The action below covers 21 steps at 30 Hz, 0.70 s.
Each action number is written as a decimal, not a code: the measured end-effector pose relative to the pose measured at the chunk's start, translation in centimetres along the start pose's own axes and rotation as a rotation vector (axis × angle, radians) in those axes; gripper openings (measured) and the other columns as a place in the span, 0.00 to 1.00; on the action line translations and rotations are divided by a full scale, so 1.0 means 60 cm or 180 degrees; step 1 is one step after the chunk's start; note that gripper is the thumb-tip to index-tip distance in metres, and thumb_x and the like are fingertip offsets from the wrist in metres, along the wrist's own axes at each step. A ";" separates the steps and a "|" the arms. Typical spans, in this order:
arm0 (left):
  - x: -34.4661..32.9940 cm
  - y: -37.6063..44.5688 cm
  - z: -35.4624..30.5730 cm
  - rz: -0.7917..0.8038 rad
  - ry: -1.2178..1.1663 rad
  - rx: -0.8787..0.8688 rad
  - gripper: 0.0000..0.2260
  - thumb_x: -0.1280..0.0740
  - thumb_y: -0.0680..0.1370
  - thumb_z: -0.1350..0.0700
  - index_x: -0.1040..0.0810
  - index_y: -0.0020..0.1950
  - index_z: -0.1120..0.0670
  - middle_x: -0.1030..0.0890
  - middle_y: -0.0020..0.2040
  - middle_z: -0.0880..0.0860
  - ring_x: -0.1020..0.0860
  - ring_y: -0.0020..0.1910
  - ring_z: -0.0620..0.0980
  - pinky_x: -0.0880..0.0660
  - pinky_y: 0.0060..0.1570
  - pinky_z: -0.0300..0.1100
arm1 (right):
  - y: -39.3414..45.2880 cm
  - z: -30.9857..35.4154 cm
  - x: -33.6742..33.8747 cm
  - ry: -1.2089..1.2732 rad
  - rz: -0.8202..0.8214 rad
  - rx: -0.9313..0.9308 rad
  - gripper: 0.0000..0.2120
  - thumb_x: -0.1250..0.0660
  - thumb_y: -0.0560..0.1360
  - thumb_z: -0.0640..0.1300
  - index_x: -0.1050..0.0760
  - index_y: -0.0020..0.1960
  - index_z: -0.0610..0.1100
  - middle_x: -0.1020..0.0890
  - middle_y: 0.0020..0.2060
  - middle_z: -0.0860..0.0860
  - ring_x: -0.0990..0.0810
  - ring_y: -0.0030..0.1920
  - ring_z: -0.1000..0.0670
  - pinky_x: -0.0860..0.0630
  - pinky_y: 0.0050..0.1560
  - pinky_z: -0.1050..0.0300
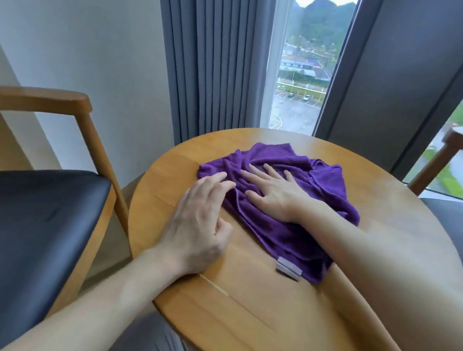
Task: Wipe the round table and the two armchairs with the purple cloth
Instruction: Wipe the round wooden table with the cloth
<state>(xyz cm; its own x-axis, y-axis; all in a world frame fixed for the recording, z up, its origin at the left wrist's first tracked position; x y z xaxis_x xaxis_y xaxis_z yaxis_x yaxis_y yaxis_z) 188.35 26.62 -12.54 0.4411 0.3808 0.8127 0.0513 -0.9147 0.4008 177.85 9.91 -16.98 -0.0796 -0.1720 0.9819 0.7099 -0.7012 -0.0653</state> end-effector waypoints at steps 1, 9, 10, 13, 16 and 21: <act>0.009 -0.006 0.006 -0.0091 -0.0023 0.0053 0.28 0.42 0.73 0.53 0.35 0.75 0.50 0.37 0.76 0.48 0.42 0.76 0.45 0.41 0.75 0.48 | -0.018 0.003 -0.002 0.0091 -0.0002 0.0163 0.34 0.54 0.75 0.65 0.49 0.81 0.63 0.50 0.81 0.61 0.56 0.82 0.51 0.60 0.79 0.37; 0.057 -0.086 0.097 -0.0098 0.0252 0.0501 0.28 0.50 0.78 0.40 0.49 0.78 0.43 0.51 0.80 0.42 0.54 0.78 0.39 0.50 0.77 0.45 | 0.152 -0.017 0.018 -0.0059 -0.0018 -0.0486 0.28 0.55 0.78 0.68 0.49 0.78 0.69 0.53 0.83 0.54 0.56 0.82 0.42 0.60 0.75 0.30; 0.058 -0.090 0.099 -0.0132 0.0267 0.0508 0.29 0.50 0.79 0.40 0.53 0.79 0.42 0.54 0.80 0.41 0.57 0.78 0.39 0.53 0.77 0.45 | 0.184 0.006 0.013 -0.0068 -0.0007 -0.0465 0.30 0.56 0.77 0.71 0.49 0.78 0.70 0.53 0.83 0.53 0.56 0.81 0.40 0.60 0.75 0.29; 0.058 -0.089 0.093 -0.0249 0.0298 0.0398 0.32 0.47 0.80 0.41 0.58 0.80 0.42 0.59 0.81 0.42 0.61 0.78 0.40 0.56 0.76 0.45 | 0.247 0.090 0.001 0.0013 0.0024 -0.0247 0.41 0.62 0.66 0.78 0.50 0.77 0.71 0.54 0.83 0.52 0.56 0.81 0.38 0.61 0.73 0.27; 0.059 -0.085 0.094 -0.0247 0.0303 0.0379 0.32 0.45 0.80 0.42 0.57 0.80 0.42 0.58 0.81 0.43 0.62 0.78 0.40 0.55 0.78 0.50 | 0.269 0.183 -0.013 -0.0091 0.0097 0.0138 0.35 0.58 0.72 0.75 0.49 0.78 0.69 0.53 0.83 0.54 0.56 0.81 0.39 0.60 0.73 0.26; 0.060 -0.084 0.094 -0.0359 0.0286 0.0424 0.33 0.45 0.79 0.41 0.55 0.81 0.44 0.56 0.82 0.47 0.60 0.79 0.42 0.53 0.78 0.54 | 0.204 0.291 -0.044 -0.0574 0.0207 0.1242 0.28 0.50 0.82 0.61 0.49 0.81 0.61 0.52 0.82 0.57 0.55 0.82 0.40 0.52 0.75 0.27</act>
<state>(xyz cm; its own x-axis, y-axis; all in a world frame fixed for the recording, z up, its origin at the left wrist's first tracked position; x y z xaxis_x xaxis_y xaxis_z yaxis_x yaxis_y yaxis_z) 194.74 31.83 -14.00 0.3443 0.4869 0.8027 0.2165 -0.8731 0.4368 198.98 13.83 -17.27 0.0729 -0.0592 0.9956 0.9235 -0.3730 -0.0898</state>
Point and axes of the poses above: each hand's wrist, its own y-axis towards the middle knuckle, its own x-axis out of the back of the hand, z = x × y, the point moved 7 cm from there along y, towards the middle knuckle
